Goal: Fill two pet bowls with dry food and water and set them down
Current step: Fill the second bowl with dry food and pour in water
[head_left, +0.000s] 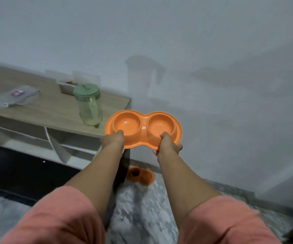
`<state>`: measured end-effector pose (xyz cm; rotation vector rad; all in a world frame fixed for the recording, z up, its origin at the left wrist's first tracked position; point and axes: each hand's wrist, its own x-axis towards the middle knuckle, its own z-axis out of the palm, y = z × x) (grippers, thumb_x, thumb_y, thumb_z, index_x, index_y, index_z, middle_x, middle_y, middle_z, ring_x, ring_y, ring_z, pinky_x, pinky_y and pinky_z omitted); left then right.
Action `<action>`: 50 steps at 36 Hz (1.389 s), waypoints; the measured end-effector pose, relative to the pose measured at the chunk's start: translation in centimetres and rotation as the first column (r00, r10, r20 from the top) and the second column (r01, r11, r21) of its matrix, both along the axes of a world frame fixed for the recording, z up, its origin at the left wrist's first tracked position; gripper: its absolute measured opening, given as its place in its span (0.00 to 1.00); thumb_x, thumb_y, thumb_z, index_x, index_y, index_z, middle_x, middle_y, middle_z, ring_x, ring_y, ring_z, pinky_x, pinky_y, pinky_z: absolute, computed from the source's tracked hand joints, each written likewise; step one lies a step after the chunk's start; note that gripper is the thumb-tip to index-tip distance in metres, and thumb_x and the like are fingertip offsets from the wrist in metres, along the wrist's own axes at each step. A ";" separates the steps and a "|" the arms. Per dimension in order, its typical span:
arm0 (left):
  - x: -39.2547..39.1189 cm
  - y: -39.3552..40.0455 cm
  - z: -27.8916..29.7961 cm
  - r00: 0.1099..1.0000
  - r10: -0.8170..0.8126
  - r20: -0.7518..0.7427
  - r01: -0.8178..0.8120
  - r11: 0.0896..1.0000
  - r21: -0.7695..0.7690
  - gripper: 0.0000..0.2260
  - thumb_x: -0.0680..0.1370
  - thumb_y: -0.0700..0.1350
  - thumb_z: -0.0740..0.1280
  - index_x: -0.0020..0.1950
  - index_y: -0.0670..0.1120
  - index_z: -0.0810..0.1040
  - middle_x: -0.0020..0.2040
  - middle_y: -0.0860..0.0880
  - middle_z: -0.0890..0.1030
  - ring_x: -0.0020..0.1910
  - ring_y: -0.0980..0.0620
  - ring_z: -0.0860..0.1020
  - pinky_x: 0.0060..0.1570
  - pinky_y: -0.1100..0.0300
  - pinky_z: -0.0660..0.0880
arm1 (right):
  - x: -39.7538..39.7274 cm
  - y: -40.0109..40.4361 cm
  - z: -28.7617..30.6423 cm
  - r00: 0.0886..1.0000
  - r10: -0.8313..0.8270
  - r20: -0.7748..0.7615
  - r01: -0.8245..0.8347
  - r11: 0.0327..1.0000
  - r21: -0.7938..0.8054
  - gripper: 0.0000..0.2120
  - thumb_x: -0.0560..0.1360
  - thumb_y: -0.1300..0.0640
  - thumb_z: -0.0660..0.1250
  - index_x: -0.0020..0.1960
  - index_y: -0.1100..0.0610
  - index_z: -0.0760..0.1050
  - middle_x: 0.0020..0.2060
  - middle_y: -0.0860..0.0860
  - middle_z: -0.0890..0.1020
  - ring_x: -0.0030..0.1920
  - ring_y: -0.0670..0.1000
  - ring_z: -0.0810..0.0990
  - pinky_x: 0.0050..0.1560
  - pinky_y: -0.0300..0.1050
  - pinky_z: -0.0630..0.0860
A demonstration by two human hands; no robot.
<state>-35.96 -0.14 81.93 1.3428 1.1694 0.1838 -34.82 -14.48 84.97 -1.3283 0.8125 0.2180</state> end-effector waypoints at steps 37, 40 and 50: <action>-11.6 41.7 -0.7 0.998 0.059 -0.016 -0.059 0.998 0.008 0.23 0.76 0.50 0.66 0.66 0.38 0.70 0.57 0.40 0.79 0.44 0.43 0.78 0.41 0.55 0.73 | -9.6 41.3 -2.1 0.996 0.084 -0.033 -0.083 0.996 0.038 0.28 0.71 0.50 0.68 0.68 0.55 0.64 0.49 0.57 0.77 0.35 0.56 0.77 0.38 0.50 0.80; -9.3 43.5 -0.6 0.998 0.059 -0.007 -0.059 0.998 0.023 0.24 0.74 0.51 0.67 0.64 0.38 0.71 0.55 0.39 0.80 0.44 0.41 0.80 0.44 0.54 0.77 | -6.9 43.1 -2.4 0.996 0.078 -0.050 -0.077 0.997 0.033 0.28 0.72 0.50 0.69 0.69 0.55 0.65 0.52 0.57 0.77 0.39 0.57 0.78 0.36 0.49 0.79; -0.5 50.9 -0.8 0.999 0.041 -0.034 -0.039 0.996 0.075 0.25 0.73 0.50 0.69 0.65 0.40 0.71 0.59 0.39 0.78 0.55 0.38 0.79 0.57 0.46 0.77 | 1.4 50.6 -3.5 0.995 0.054 -0.085 -0.060 0.996 -0.066 0.30 0.73 0.48 0.66 0.71 0.50 0.56 0.59 0.62 0.73 0.48 0.62 0.75 0.53 0.59 0.79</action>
